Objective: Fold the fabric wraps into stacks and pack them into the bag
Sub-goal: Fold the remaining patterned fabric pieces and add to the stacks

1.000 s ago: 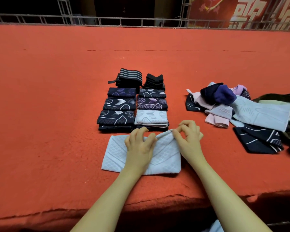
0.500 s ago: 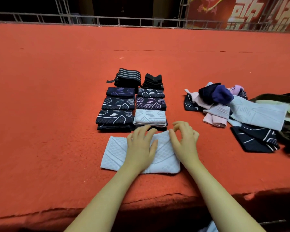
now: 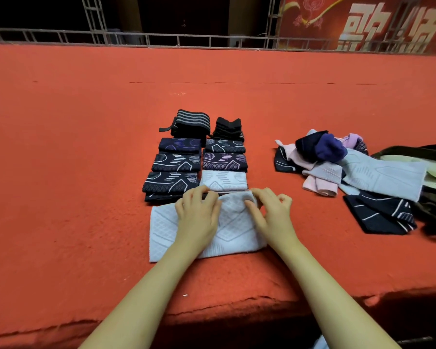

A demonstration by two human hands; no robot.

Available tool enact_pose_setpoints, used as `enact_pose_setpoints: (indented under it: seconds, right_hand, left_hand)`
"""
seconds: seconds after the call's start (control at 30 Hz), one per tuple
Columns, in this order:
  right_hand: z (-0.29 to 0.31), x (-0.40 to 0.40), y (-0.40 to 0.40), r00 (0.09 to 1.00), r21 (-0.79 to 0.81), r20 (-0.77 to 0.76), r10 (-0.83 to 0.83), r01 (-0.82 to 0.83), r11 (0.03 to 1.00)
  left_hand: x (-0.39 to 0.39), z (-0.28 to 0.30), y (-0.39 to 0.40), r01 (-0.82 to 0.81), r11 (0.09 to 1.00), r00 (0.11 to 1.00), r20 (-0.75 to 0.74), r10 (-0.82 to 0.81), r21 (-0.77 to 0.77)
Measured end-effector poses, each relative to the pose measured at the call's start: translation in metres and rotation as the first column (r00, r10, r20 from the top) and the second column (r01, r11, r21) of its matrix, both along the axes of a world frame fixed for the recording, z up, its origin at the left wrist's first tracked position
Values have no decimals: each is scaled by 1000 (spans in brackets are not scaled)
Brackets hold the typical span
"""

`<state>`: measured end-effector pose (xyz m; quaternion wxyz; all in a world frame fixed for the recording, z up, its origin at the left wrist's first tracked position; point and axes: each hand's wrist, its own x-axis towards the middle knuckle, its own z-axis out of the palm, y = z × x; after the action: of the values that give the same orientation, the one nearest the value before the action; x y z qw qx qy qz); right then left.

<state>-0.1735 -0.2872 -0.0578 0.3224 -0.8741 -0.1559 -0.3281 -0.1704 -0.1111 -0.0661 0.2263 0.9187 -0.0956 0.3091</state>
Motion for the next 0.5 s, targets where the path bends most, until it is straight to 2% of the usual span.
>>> enact_pose_setpoints:
  seconds: [0.07, 0.13, 0.2, 0.23, 0.3, 0.37, 0.43, 0.5]
  right_hand:
    - [2, 2, 0, 996, -38, 35, -85, 87, 996]
    - [5, 4, 2, 974, -24, -7, -224, 224, 974]
    - [2, 7, 2, 928, -79, -61, -368, 363, 928]
    - [0, 6, 3, 920, -135, -71, -386, 375, 917]
    - [-2, 1, 6, 948, -272, -67, -312, 283, 920]
    - [-10, -2, 8, 968, -451, -119, -220, 145, 881]
    - [-21, -5, 8, 933, -594, -273, -233, 27, 804]
    - [-27, -7, 2, 845, -623, -432, -315, -26, 782]
  left_hand:
    - [3, 1, -2, -20, 998, 999, -39, 22, 56]
    - [6, 5, -5, -36, 993, 992, -114, 49, 113]
    - [6, 9, -7, 28, 979, 975, -223, 18, 201]
    - [4, 7, -7, 81, 967, 961, -277, -11, 242]
    - [-3, -2, -8, 181, 925, 928, -369, -48, 334]
    - [-12, -16, -6, 207, 911, 865, -502, 1, 357]
    - [-19, -23, -3, 157, 922, 815, -573, 81, 354]
    - [-20, -24, 1, 103, 933, 792, -596, 133, 345]
